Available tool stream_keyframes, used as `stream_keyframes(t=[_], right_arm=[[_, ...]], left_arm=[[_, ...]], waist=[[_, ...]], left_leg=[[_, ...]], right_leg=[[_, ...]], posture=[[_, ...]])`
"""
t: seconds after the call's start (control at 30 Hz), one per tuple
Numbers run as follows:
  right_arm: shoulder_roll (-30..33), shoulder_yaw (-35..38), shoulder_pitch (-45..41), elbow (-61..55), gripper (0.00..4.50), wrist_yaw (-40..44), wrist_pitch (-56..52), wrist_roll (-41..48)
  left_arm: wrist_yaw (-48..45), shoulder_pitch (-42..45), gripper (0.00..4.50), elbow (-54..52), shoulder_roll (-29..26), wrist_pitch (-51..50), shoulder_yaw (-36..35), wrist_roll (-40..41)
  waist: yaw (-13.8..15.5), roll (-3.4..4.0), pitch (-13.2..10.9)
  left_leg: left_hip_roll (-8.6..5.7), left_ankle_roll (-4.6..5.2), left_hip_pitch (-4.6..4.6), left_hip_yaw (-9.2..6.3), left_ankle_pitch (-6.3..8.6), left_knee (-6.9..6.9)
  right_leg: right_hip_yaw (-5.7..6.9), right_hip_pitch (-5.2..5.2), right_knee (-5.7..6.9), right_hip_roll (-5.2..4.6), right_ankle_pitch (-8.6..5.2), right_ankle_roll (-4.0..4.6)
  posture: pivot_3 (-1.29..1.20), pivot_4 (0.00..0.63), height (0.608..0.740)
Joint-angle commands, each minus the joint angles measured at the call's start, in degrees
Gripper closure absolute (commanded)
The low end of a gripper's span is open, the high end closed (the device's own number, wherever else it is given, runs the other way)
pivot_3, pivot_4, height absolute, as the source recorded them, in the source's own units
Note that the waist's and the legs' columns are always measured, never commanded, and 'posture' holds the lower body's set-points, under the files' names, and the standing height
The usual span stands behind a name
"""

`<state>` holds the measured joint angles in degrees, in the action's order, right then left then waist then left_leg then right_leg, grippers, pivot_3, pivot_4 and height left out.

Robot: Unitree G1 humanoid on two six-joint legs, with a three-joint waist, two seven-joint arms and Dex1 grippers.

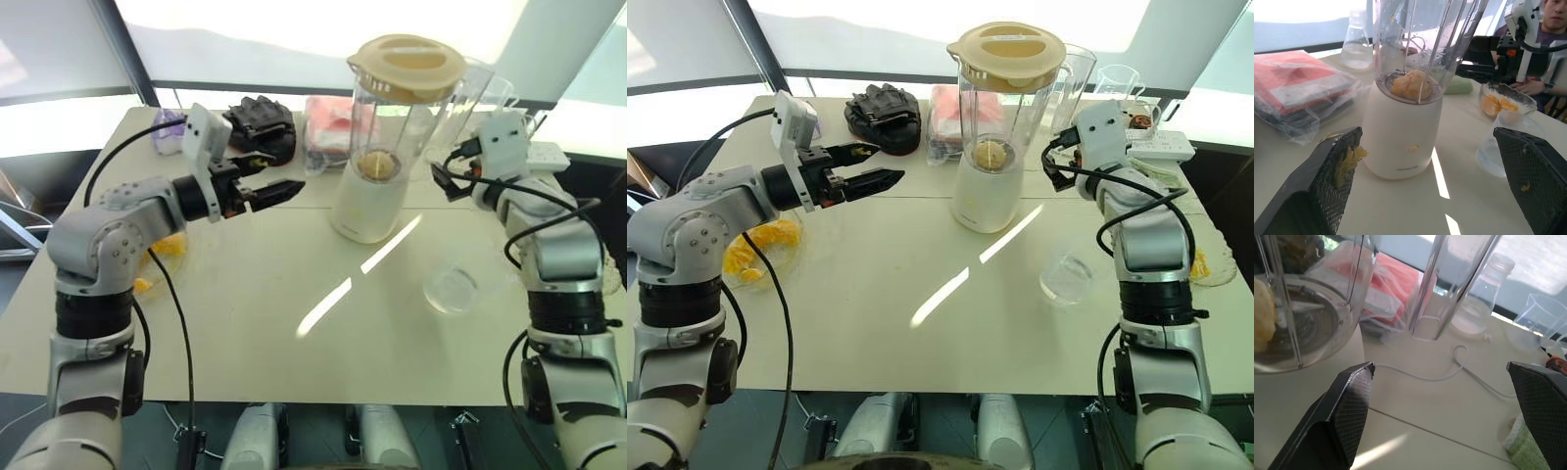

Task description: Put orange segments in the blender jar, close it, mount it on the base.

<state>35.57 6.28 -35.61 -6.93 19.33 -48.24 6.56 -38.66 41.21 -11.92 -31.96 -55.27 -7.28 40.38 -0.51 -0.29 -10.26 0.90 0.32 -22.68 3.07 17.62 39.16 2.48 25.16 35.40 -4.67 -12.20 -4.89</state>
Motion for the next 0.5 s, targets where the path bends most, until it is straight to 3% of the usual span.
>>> stream_keyframes(t=[0.03, 0.2, 0.33, 0.5], right_arm=[[2.6, 4.6, 3.2, -8.9, 0.01, 2.6, -5.4, 3.2], [5.7, 20.2, 8.2, -19.0, 0.01, 11.1, -11.4, 15.6], [9.8, 30.8, 17.3, -26.6, 0.01, 20.6, -15.3, 26.2], [13.3, 41.3, 26.5, -30.7, 0.01, 25.4, -21.4, 35.4]], left_arm=[[0.9, 1.5, 0.0, 0.9, 0.5, 2.4, -0.2, -1.1], [1.5, 2.0, 0.0, 3.6, 0.4, 5.3, -1.2, -3.0], [1.1, -2.7, 0.0, 1.0, -1.9, 6.7, 0.4, -5.5], [1.3, -10.0, 0.0, -6.7, -4.1, 2.5, -1.4, -2.3]], waist=[[0.1, 0.0, 0.0], [0.1, -0.03, 0.0], [0.0, -0.04, 0.0], [-0.1, -0.06, 0.0]], left_leg=[[-0.01, 0.0, 0.0, 0.01, 0.0, 0.0], [-0.04, 0.0, 0.01, -0.01, 0.0, 0.0], [0.0, 0.04, 0.14, -0.07, 0.03, -0.06], [0.08, 0.09, 0.22, -0.05, 0.06, -0.03]], right_leg=[[0.0, 0.0, -0.01, 0.0, 0.0, 0.0], [0.02, -0.02, 0.0, 0.02, 0.0, -0.01], [0.08, -0.2, -0.15, 0.06, 0.0, -0.01], [0.05, -0.31, -0.21, 0.02, -0.01, 0.0]], posture=[[0.0, 0.15, 0.74], [0.0, 0.15, 0.74], [0.0, 0.15, 0.74], [0.0, 0.15, 0.74]])
